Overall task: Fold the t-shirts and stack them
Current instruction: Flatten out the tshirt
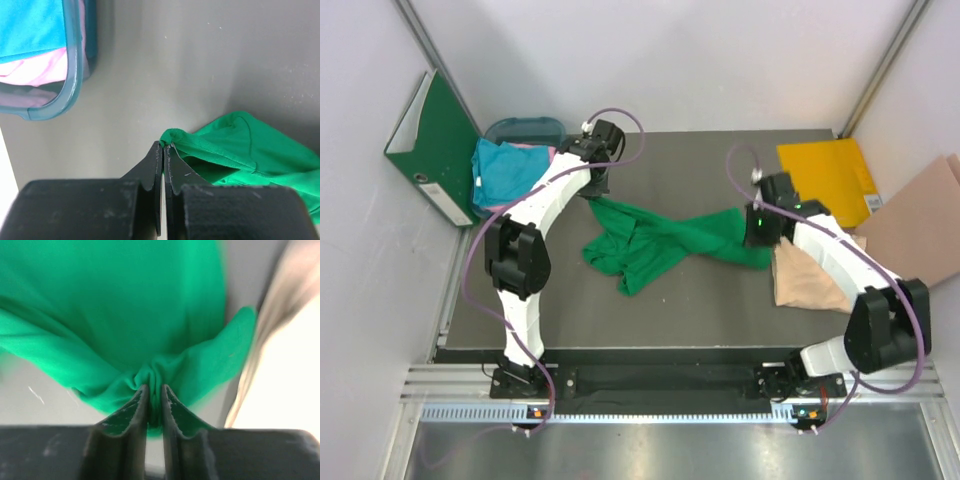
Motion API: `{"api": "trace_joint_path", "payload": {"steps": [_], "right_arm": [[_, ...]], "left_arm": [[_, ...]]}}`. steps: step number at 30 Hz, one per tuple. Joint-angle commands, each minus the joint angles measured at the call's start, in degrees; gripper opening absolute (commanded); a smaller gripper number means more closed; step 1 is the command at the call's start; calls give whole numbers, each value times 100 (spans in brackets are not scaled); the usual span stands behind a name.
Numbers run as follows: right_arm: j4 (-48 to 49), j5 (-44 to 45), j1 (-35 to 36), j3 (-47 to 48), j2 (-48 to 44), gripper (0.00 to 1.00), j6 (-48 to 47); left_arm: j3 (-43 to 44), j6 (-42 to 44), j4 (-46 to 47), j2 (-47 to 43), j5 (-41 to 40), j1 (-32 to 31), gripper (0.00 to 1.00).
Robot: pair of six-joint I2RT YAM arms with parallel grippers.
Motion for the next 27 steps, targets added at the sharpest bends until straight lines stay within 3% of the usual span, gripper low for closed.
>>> {"api": "trace_joint_path", "payload": {"steps": [1,2,3,5,6,8,18,27], "right_arm": [[-1628,-1013,-9,-850,296,23,-122],[-1753,-1136,9,-929,235,26,-166],[-1833,-1094,0,-904,-9,43,-140],[-1913,-710,-8,-554,-387,60,-114],[-1887,-550,-17,-404,-450,76,-105],[-1598,-182,-43,-114,-443,86,-140],[589,198,-184,125,1323,84,-140],[1278,304,-325,1020,2668,84,-219]], "left_arm": [[68,44,-159,-114,-198,-6,0],[103,61,-194,-96,-207,2,0],[164,105,-230,-79,-225,2,0],[208,132,-256,-26,-225,2,0],[243,167,-265,-17,-216,2,0],[261,167,-274,9,-181,2,0],[147,132,-283,-52,-49,-6,0],[94,141,-335,-140,-66,2,0]]}}
